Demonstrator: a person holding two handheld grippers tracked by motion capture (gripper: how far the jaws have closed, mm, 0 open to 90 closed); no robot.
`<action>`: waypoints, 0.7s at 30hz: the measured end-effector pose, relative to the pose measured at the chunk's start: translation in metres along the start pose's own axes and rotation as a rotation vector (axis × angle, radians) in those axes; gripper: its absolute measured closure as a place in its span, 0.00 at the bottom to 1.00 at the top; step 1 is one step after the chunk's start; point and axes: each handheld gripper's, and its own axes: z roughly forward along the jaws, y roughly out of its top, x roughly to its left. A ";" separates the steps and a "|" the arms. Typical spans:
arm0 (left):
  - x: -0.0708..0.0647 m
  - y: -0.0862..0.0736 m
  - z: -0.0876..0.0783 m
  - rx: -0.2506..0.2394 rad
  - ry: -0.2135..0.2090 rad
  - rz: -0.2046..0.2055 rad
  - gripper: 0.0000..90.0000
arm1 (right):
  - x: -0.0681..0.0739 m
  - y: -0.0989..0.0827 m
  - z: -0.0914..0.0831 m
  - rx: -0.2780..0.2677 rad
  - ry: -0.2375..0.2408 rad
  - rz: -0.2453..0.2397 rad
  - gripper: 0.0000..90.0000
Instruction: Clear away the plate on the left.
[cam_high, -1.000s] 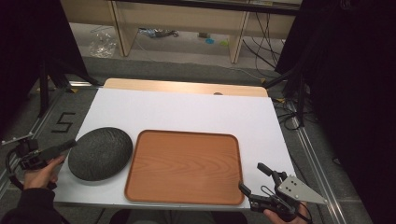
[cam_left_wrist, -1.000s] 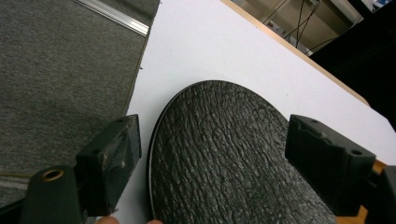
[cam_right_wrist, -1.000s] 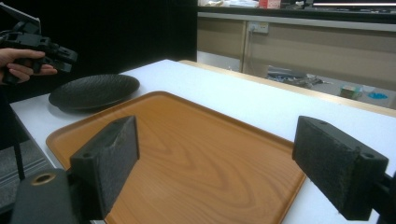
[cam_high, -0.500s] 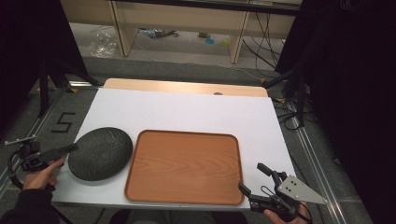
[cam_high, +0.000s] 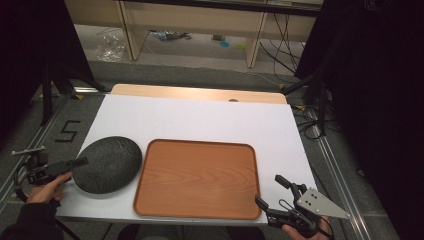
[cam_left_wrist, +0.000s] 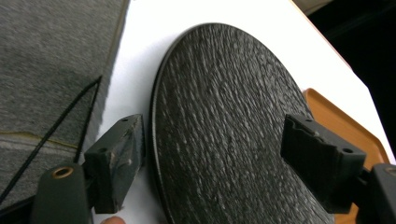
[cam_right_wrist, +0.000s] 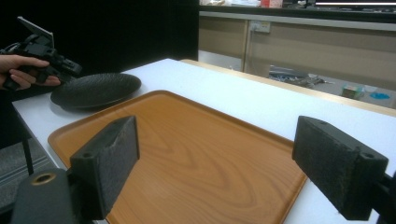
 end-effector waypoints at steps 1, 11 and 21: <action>0.001 0.000 0.001 0.006 -0.007 -0.002 0.25 | 0.000 0.000 0.000 0.002 0.000 0.000 0.18; 0.005 -0.003 0.003 0.050 -0.029 -0.051 0.33 | 0.000 0.001 -0.002 0.030 -0.009 -0.011 0.18; 0.016 -0.008 0.000 0.029 -0.037 -0.130 0.56 | 0.000 0.000 -0.001 0.025 0.000 -0.010 0.18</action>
